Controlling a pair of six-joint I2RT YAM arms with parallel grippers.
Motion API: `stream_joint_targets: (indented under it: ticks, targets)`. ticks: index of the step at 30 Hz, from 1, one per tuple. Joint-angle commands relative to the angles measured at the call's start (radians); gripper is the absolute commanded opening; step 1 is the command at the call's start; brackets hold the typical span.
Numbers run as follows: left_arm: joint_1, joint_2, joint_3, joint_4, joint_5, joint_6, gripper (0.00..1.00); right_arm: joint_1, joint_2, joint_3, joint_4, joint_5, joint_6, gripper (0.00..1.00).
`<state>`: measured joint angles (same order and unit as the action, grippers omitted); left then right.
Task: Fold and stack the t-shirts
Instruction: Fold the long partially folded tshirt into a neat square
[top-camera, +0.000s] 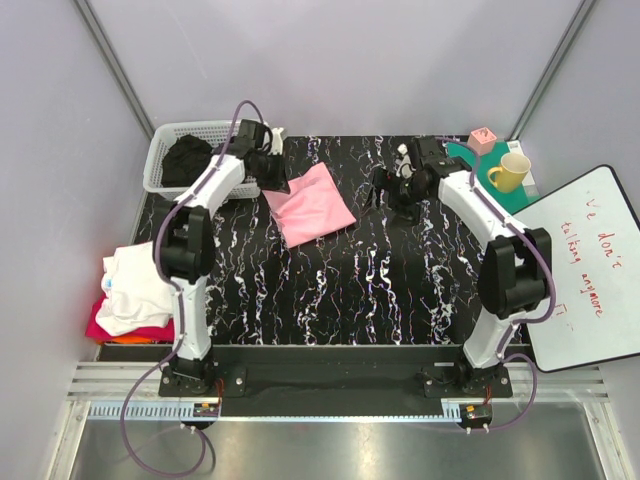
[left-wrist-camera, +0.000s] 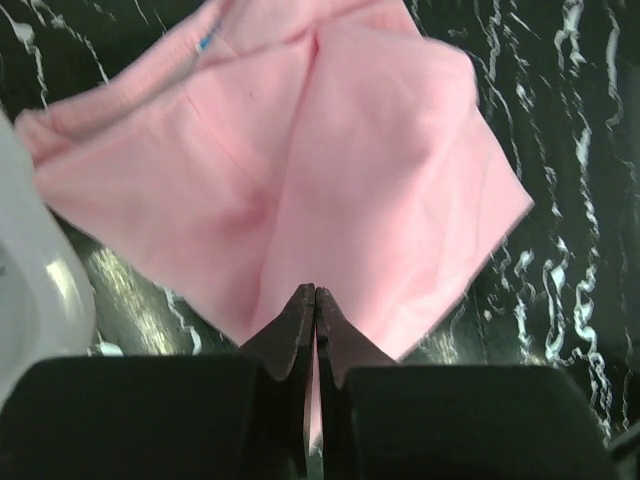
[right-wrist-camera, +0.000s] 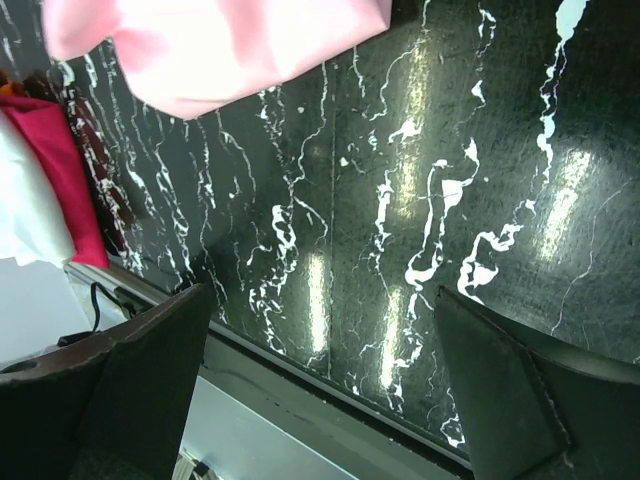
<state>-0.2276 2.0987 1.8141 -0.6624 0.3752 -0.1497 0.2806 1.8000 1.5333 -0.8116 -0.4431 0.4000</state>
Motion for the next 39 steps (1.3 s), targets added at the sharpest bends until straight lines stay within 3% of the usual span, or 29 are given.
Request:
stream_joint_targets:
  ticks: [1,4,15,30,39]
  targets:
    - [-0.003,0.133,0.243,-0.066,-0.070,0.010,0.02,0.003,-0.088,-0.028,0.019,0.009,0.016,1.00]
    - [-0.001,0.302,0.483,-0.190,-0.107,-0.011,0.00,0.003,-0.106,-0.055,0.019,0.006,0.020,1.00]
    - [-0.007,0.350,0.390,-0.238,-0.162,-0.002,0.00,0.002,-0.143,-0.094,0.019,0.014,0.020,1.00]
    - [-0.220,0.241,0.091,-0.330,-0.222,0.035,0.00,0.002,-0.139,-0.081,0.020,0.044,0.013,1.00]
    - [-0.298,-0.041,-0.367,-0.250,-0.052,-0.008,0.00,0.002,-0.160,-0.122,0.019,0.061,0.010,1.00]
